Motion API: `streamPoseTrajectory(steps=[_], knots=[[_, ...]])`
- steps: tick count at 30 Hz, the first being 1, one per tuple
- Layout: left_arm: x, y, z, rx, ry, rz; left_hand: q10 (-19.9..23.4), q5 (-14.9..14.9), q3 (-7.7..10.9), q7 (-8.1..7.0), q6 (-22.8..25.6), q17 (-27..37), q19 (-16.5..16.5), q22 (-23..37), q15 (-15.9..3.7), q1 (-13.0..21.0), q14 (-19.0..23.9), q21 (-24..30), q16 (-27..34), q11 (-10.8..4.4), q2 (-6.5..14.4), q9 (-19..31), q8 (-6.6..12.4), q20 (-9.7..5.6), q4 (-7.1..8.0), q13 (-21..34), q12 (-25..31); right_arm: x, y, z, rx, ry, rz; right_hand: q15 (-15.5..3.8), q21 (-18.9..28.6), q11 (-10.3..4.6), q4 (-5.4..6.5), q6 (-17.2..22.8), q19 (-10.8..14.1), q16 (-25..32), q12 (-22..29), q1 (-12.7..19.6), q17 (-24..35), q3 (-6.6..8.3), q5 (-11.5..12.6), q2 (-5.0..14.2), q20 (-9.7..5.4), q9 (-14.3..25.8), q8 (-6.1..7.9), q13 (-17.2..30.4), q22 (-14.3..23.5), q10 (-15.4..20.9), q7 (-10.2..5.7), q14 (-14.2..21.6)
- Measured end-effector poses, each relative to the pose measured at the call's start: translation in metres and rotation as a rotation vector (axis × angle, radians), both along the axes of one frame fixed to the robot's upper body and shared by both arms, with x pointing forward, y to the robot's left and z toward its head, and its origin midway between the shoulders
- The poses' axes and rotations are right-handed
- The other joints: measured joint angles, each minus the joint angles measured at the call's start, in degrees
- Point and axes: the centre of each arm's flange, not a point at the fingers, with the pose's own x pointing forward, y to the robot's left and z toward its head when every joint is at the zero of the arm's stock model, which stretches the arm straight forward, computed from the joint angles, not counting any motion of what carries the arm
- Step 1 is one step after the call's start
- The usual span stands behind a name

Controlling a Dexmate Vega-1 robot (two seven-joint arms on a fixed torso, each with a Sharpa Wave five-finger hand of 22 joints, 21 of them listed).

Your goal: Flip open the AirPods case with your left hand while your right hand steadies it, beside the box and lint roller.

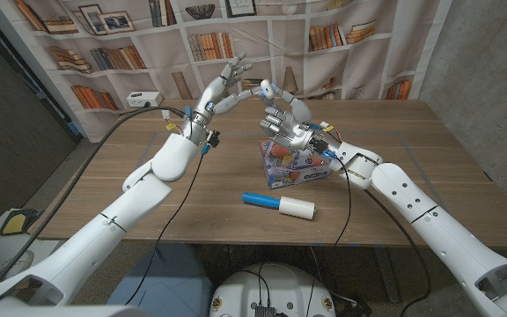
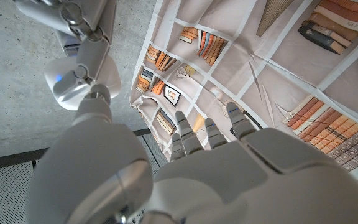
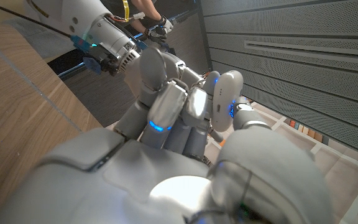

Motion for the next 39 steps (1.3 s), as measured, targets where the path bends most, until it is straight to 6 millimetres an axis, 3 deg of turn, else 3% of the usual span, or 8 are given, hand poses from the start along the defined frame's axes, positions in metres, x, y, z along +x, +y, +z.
streamPoseTrajectory(steps=[36,39], knots=[[-0.003,0.004,0.001,-0.008,-0.004,-0.01,0.62,0.83,-1.12,-0.01,0.61,-0.02,0.0,0.01,-0.21,-0.32,0.21,0.01,0.0,-0.01,-0.31,0.0,0.0,0.0,1.13,0.01,0.0,0.002,0.006,-0.01,-0.047,0.019,-0.024,0.0,0.0,-0.34,0.0,0.4,0.0,0.0,0.0,-0.1,0.0,0.0,-0.01,0.09,0.0,0.59,0.6,-0.04,-0.27,-0.28,0.44,0.0],[-0.004,0.004,0.001,-0.013,-0.009,-0.011,0.62,1.04,-0.83,0.2,0.82,0.26,-0.01,0.1,-0.09,-0.85,0.34,0.01,0.0,-0.01,1.62,0.0,0.0,0.0,1.69,-0.23,0.0,0.002,0.004,-0.01,-0.04,0.018,-0.031,0.0,0.0,-0.34,0.0,0.4,0.0,0.0,0.0,-0.1,0.0,0.0,-0.02,0.09,0.0,0.58,0.6,0.01,-0.26,-0.28,0.45,0.0]])
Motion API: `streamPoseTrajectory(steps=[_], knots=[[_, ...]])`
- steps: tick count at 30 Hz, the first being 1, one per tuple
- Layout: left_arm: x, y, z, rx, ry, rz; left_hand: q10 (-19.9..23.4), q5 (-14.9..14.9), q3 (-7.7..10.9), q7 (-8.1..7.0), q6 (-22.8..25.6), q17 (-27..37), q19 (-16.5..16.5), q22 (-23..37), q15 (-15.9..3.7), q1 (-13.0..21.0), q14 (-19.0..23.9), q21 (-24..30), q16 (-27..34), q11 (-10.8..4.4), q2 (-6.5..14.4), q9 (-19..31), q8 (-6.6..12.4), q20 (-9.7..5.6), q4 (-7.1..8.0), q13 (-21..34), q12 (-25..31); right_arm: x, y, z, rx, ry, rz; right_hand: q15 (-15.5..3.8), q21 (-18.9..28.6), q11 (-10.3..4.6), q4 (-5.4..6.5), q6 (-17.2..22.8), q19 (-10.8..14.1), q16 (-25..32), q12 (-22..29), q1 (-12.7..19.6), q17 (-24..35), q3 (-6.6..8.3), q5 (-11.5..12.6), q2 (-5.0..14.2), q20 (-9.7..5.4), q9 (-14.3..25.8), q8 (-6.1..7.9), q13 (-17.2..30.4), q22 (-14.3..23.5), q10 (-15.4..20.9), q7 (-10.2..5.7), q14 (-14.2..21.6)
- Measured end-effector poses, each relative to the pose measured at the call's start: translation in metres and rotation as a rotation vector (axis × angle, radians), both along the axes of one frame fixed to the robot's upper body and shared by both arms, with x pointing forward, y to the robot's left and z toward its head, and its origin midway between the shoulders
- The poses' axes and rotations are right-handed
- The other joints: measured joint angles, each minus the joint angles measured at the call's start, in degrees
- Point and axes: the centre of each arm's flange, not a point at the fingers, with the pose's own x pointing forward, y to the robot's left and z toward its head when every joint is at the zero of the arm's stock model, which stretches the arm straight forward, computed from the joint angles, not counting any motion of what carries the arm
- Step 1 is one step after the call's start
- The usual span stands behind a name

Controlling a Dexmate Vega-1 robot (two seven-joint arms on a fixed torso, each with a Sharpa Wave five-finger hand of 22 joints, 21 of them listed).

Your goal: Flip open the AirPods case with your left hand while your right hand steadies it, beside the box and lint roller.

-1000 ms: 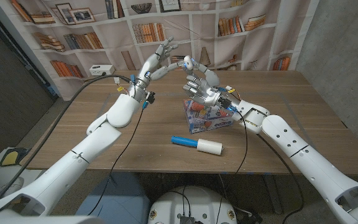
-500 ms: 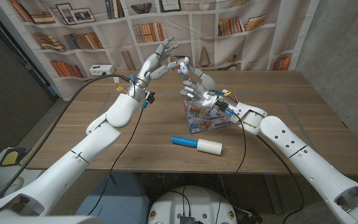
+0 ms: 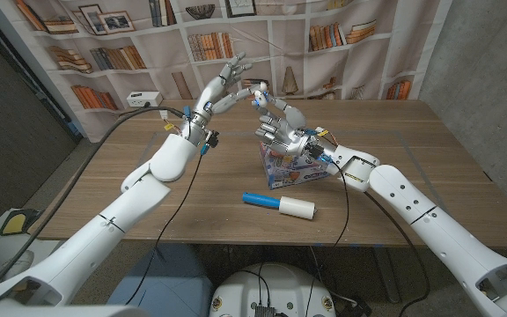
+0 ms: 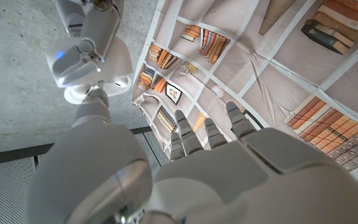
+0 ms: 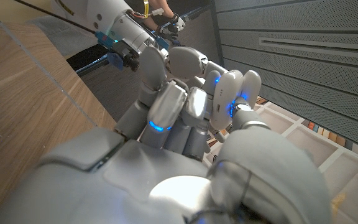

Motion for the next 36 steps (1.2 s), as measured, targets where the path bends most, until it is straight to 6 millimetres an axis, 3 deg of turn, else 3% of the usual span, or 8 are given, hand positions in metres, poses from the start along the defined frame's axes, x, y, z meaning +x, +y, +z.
streamPoseTrajectory(steps=[4,12,25,34,36], knots=[[0.001,0.001,-0.004,-0.024,0.003,-0.006,0.31,0.0,1.14,-0.17,0.63,0.19,0.0,0.04,0.08,0.36,0.09,0.0,0.27,0.31,4.35,0.0,0.0,0.0,1.13,-0.03,0.0,0.0,-0.002,0.001,0.006,-0.003,-0.005,0.0,0.0,0.0,0.0,0.0,0.0,0.0,0.0,0.0,0.0,0.0,-0.05,0.0,0.0,0.0,0.0,0.0,0.0,0.0,0.0,0.0],[0.001,0.004,-0.006,-0.061,0.001,-0.013,1.41,-0.06,2.19,-0.73,2.36,0.28,0.52,0.04,-0.83,-0.63,1.02,0.0,0.71,-0.04,9.32,0.0,0.38,-0.52,3.15,-0.03,0.45,0.001,-0.003,0.002,0.013,-0.006,-0.009,0.0,0.0,0.0,0.0,-0.02,0.0,0.0,0.0,0.0,0.0,0.0,0.08,0.0,0.0,0.27,-0.01,-0.17,0.01,0.0,-0.01,0.0],[-0.003,0.006,-0.009,-0.111,-0.011,-0.015,2.38,-0.68,1.71,-1.12,3.78,0.27,1.03,0.04,-1.56,-2.14,1.75,0.0,0.91,-0.34,10.89,0.0,0.38,-1.03,4.88,-0.02,0.66,0.001,-0.006,0.002,0.019,-0.009,-0.015,0.0,0.0,0.0,0.0,-0.04,0.0,0.0,0.0,0.01,0.0,0.0,0.07,-0.01,0.0,0.26,-0.05,-0.15,0.01,0.0,-0.01,0.0],[-0.009,0.015,-0.017,-0.17,-0.026,-0.013,3.39,-1.12,0.9,-1.75,5.04,0.26,1.46,0.04,-2.38,-4.49,2.56,0.0,1.12,-0.72,11.06,0.0,0.38,-1.45,6.96,-0.02,0.79,0.002,-0.006,0.004,0.02,-0.01,-0.021,0.0,0.0,0.0,0.0,-0.05,0.0,0.0,0.0,0.08,0.0,0.0,0.01,-0.08,0.0,0.26,-0.17,-0.17,0.02,0.0,-0.01,0.0],[-0.01,0.017,-0.019,-0.185,-0.03,-0.016,3.98,-1.12,0.53,-1.79,6.06,0.26,1.56,0.04,-2.65,-5.52,2.82,0.0,1.12,-0.13,11.15,0.0,0.83,-1.56,8.02,-0.06,1.01,0.002,-0.006,0.004,0.02,-0.01,-0.023,0.0,0.0,0.0,0.0,-0.05,0.0,0.0,0.0,0.08,0.0,0.0,0.01,-0.08,0.0,0.26,-0.17,-0.17,0.02,0.0,-0.01,0.0]])
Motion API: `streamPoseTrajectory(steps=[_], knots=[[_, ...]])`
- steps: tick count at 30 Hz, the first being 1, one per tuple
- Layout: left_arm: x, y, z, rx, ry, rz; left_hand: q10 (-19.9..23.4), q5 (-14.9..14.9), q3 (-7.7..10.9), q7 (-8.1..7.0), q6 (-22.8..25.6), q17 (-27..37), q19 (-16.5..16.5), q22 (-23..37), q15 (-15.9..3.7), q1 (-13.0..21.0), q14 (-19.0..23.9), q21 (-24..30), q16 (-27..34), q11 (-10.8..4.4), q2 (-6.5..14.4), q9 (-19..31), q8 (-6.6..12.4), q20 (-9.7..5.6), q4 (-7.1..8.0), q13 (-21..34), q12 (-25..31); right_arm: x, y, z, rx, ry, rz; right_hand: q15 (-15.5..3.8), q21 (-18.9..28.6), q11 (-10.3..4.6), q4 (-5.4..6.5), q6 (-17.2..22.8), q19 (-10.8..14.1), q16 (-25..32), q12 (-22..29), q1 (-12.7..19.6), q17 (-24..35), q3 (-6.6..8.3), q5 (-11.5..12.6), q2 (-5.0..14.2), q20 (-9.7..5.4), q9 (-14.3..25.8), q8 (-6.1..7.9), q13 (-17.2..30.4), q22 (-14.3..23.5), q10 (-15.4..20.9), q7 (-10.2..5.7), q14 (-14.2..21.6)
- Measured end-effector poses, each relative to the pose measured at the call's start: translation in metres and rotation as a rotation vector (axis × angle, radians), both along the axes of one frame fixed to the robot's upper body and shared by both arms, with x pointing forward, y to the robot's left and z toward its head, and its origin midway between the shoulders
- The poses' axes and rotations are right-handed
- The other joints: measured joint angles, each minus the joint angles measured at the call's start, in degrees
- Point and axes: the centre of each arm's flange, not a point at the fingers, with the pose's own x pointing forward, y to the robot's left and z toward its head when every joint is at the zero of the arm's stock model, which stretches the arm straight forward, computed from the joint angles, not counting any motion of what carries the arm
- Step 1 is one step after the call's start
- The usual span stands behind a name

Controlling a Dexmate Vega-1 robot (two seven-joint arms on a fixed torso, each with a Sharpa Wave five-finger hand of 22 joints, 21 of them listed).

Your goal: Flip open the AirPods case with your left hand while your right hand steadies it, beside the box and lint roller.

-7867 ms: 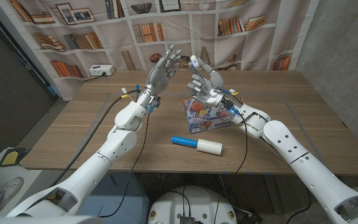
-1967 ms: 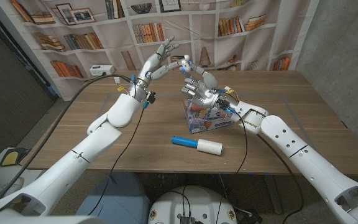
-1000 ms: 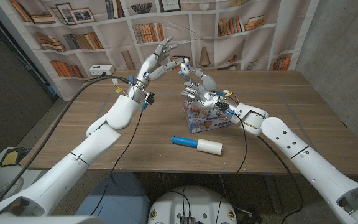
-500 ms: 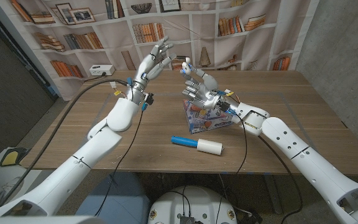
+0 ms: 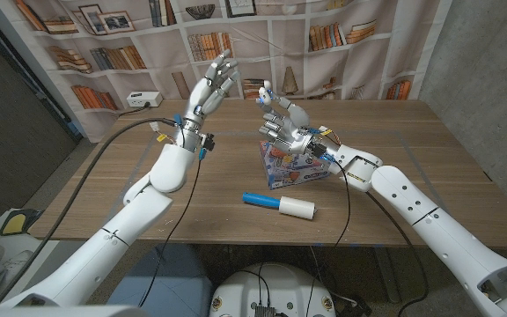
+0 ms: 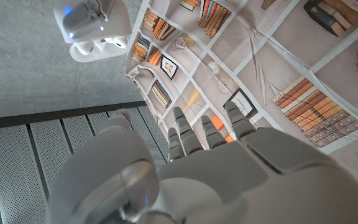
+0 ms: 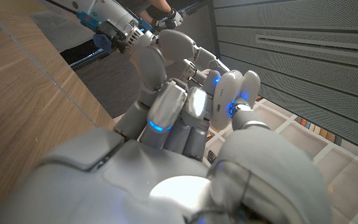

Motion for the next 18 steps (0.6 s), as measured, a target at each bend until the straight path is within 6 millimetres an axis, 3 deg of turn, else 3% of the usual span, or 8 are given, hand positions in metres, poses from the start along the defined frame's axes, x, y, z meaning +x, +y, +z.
streamPoseTrajectory(steps=[5,8,18], knots=[[0.001,0.006,-0.007,-0.045,0.0,-0.013,1.56,0.0,-0.69,-1.38,2.43,0.0,0.5,0.0,-0.44,-2.03,1.26,0.0,0.22,-0.68,0.27,0.0,0.39,-0.5,2.2,-0.26,0.43,0.0,0.002,0.002,0.003,-0.007,-0.008,0.0,0.0,0.0,0.0,0.07,0.0,0.0,-0.01,0.0,0.0,0.0,-0.04,0.0,0.0,0.0,-0.24,0.02,0.0,0.01,-0.05,0.0],[0.001,0.009,-0.009,-0.066,-0.003,-0.02,1.56,0.0,-0.81,-1.18,2.84,-0.01,0.5,0.0,-0.56,-2.29,1.38,0.01,0.22,-0.68,0.45,0.0,0.39,-0.5,2.32,-0.25,0.43,0.001,0.003,0.003,0.005,-0.01,-0.013,0.0,0.0,0.01,0.0,0.16,0.0,0.0,-0.44,0.0,0.0,0.0,-0.06,0.0,0.0,0.0,-0.29,0.0,0.0,0.01,-0.09,0.0],[0.0,0.023,-0.02,-0.146,0.004,-0.023,2.56,0.0,-3.29,-1.39,5.11,-0.15,1.41,-0.01,-1.56,-5.85,3.0,0.35,0.43,-0.26,-2.03,0.0,0.39,-1.41,5.25,-0.51,0.39,0.001,0.002,0.006,0.005,-0.023,-0.042,0.0,0.0,0.04,0.0,0.26,0.0,0.0,-0.44,0.01,0.0,0.0,0.07,-0.01,0.0,-0.01,-0.33,0.09,0.0,0.04,0.01,0.0]])
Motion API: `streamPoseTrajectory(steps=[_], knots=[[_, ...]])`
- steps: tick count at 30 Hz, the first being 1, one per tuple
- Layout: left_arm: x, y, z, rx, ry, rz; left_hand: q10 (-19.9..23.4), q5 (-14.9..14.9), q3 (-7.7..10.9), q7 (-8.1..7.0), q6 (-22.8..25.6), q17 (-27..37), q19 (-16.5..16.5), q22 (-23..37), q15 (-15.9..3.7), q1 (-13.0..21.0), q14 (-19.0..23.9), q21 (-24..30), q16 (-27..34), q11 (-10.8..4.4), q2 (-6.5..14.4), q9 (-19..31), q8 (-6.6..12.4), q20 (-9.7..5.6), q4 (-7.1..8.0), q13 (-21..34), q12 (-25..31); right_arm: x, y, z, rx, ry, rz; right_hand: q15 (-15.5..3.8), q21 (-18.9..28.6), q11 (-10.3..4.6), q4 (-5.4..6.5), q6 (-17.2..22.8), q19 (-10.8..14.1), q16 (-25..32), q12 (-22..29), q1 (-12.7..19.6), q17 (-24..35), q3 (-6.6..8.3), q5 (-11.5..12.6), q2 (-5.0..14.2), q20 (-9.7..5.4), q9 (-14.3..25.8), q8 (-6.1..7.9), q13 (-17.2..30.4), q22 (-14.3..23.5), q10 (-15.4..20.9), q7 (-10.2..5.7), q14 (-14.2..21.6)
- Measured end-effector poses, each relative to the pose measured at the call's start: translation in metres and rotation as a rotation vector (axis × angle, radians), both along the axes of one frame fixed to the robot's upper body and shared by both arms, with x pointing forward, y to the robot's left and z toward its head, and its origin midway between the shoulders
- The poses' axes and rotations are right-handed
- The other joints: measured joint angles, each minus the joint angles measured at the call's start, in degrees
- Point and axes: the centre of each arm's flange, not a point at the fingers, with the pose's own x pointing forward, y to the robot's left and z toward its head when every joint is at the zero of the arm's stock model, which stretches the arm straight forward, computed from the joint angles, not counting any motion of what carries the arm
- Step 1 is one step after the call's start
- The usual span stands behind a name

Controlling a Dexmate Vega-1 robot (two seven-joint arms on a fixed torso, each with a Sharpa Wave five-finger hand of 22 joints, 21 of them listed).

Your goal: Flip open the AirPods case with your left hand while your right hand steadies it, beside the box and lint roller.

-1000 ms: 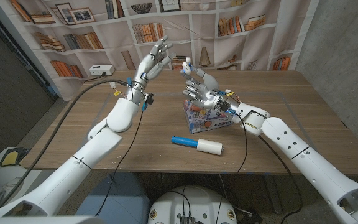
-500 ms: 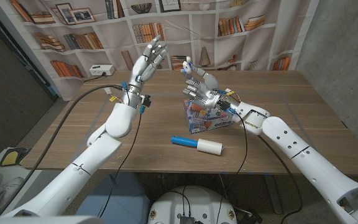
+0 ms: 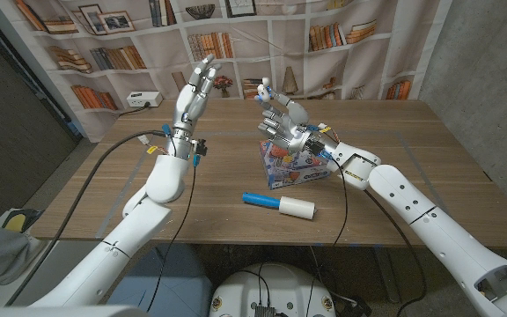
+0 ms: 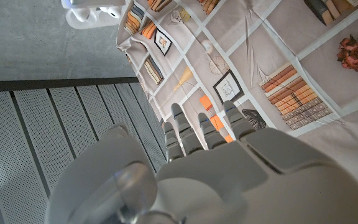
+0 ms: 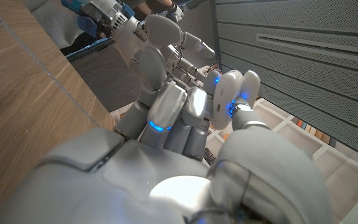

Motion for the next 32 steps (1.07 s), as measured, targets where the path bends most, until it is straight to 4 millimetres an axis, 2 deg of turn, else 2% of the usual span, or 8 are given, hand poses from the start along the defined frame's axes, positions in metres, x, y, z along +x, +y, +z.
streamPoseTrajectory(steps=[3,11,32], knots=[[0.0,0.001,-0.003,-0.016,0.004,-0.001,-0.94,0.28,-1.33,-0.09,0.08,-0.2,0.12,0.0,0.0,-1.0,0.61,0.0,0.0,0.93,-1.0,0.0,-0.55,-0.12,0.21,0.0,-0.45,0.0,-0.001,0.0,-0.001,-0.001,-0.004,0.0,0.0,0.02,0.0,0.0,0.0,0.0,0.0,0.0,0.0,0.0,0.0,0.0,0.0,0.0,0.0,0.08,0.0,0.02,0.0,0.0],[-0.004,0.003,-0.009,-0.047,0.006,0.001,-2.28,0.5,-2.35,-0.09,0.08,-0.27,0.11,0.0,-0.31,-1.88,0.92,0.0,-0.28,2.27,-1.88,-0.13,-0.55,-0.11,0.29,-0.25,-0.9,0.002,-0.005,0.002,-0.006,-0.006,-0.013,-0.21,0.0,0.17,0.0,0.0,0.0,0.0,0.0,0.0,0.0,0.0,-0.01,0.0,0.0,-0.01,-0.01,0.08,0.0,0.17,0.0,0.22],[-0.007,0.001,-0.017,-0.046,0.018,-0.014,-3.39,1.56,-3.96,0.84,-0.24,-0.53,0.11,0.0,-0.09,-2.6,0.69,-0.34,-1.16,3.37,-2.6,-0.13,-1.34,-0.11,0.57,-0.24,-1.33,0.001,-0.015,0.0,-0.011,-0.001,-0.031,-0.3,0.0,0.16,0.0,-0.03,0.0,0.0,0.0,0.33,0.0,0.0,-0.2,-0.32,0.0,0.01,-0.17,0.07,0.0,0.17,-0.01,0.31]])
